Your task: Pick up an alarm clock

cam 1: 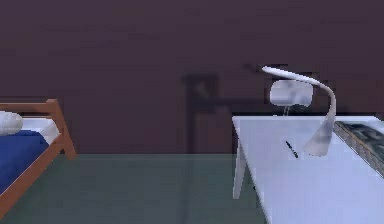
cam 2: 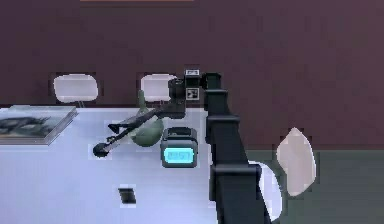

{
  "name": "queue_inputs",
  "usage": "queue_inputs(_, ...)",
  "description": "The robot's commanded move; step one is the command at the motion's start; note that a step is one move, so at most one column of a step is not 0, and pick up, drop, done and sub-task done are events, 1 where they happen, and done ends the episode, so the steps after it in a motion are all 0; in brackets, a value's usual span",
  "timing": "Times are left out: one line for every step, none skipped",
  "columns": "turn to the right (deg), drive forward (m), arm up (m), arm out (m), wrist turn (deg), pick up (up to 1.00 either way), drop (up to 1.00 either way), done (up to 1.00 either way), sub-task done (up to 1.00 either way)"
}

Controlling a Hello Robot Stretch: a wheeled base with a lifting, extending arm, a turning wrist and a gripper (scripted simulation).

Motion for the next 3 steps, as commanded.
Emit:
queue_inputs(0.0,0.00,0.00,0.00,45.0,0.00,0.00,0.00,0.00)
queue_inputs(0.0,0.00,0.00,0.00,36.0,0.00,0.00,0.00,0.00)
queue_inputs(0.0,0.00,-0.30,0.00,0.0,0.00,0.00,0.00,0.00)
